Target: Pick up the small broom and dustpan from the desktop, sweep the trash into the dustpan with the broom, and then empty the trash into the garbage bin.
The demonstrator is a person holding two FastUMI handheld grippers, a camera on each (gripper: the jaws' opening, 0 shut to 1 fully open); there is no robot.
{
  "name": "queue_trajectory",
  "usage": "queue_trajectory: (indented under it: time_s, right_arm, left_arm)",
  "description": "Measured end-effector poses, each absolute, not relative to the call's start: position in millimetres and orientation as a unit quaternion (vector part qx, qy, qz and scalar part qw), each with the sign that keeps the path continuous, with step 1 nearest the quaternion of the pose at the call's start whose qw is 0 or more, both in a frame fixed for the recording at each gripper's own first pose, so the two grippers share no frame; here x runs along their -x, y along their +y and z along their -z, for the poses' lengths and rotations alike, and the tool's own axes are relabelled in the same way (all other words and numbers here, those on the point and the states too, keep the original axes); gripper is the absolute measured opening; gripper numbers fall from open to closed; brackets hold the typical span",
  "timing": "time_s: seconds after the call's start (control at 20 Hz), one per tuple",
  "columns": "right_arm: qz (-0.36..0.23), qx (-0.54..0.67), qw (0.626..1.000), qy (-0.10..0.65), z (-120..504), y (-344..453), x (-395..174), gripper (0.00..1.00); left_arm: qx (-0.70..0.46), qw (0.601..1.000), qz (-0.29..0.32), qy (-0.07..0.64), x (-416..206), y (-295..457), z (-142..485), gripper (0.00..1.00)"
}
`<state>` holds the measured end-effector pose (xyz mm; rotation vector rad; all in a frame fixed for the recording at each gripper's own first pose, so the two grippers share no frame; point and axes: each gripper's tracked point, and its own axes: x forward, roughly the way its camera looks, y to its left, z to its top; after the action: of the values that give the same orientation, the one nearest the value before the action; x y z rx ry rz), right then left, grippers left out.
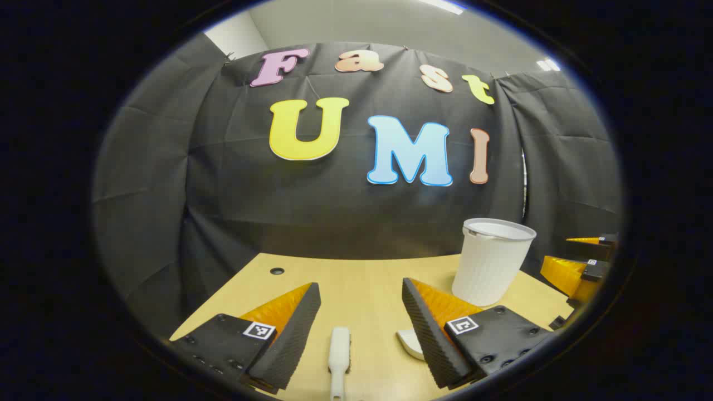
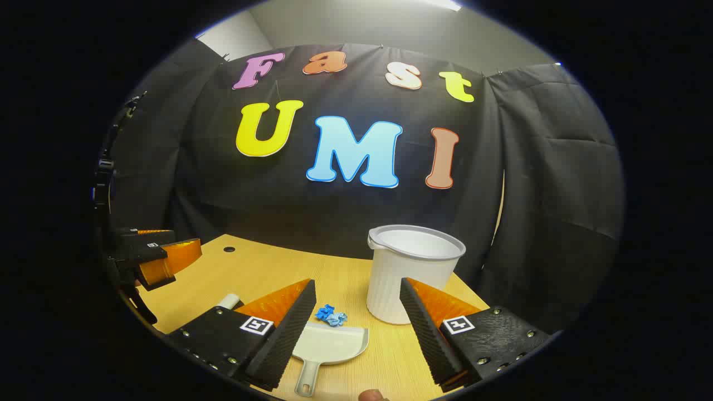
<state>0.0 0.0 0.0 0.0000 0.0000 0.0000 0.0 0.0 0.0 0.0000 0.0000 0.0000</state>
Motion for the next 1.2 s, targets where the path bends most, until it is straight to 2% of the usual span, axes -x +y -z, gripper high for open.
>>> queue_trajectory:
  time_s: [0.05, 0.15, 0.2, 0.25, 0.35, 0.4, 0.65, 1.05, 1.1, 1.15, 1.2]
  right_arm:
    - [-0.002, 0.002, 1.000, 0.003, 0, 1, 0, 0.95]
    - [-0.007, 0.005, 1.000, 0.009, 4, 5, 0, 0.95]
    - [-0.010, 0.006, 1.000, 0.012, 6, 7, 0, 0.95]
    - [-0.012, 0.007, 1.000, 0.016, 8, 8, -1, 0.95]
    - [-0.019, 0.009, 0.999, 0.027, 14, 12, -1, 0.95]
    - [-0.021, 0.011, 0.999, 0.033, 18, 14, -2, 0.95]
    - [-0.037, 0.007, 0.997, 0.064, 37, 25, -5, 0.95]
    - [-0.057, -0.007, 0.988, 0.145, 84, 43, -9, 0.95]
    - [-0.057, -0.013, 0.986, 0.156, 92, 45, -9, 0.95]
    - [-0.054, -0.018, 0.984, 0.168, 97, 45, -10, 0.95]
    - [-0.051, -0.022, 0.982, 0.181, 105, 46, -11, 0.95]
  left_arm:
    - [-0.003, 1.000, 0.001, 0.000, -1, -1, 2, 0.96]
    - [-0.010, 1.000, 0.001, 0.002, -1, -2, 3, 1.00]
    - [-0.011, 1.000, 0.002, 0.004, -2, -3, 5, 0.96]
    - [-0.012, 1.000, 0.004, 0.007, -3, -4, 7, 1.00]
    - [-0.015, 1.000, 0.003, 0.013, -3, -3, 12, 0.96]
    - [-0.017, 1.000, 0.003, 0.017, -4, -3, 15, 1.00]
    - [-0.017, 0.999, 0.001, 0.046, -7, 1, 38, 1.00]
    - [-0.003, 0.987, 0.010, 0.162, -17, 9, 119, 1.00]
    - [-0.007, 0.983, 0.011, 0.180, -18, 10, 130, 0.91]
    - [-0.012, 0.981, 0.011, 0.196, -19, 12, 140, 0.96]
    - [-0.016, 0.978, 0.011, 0.209, -20, 16, 148, 0.96]
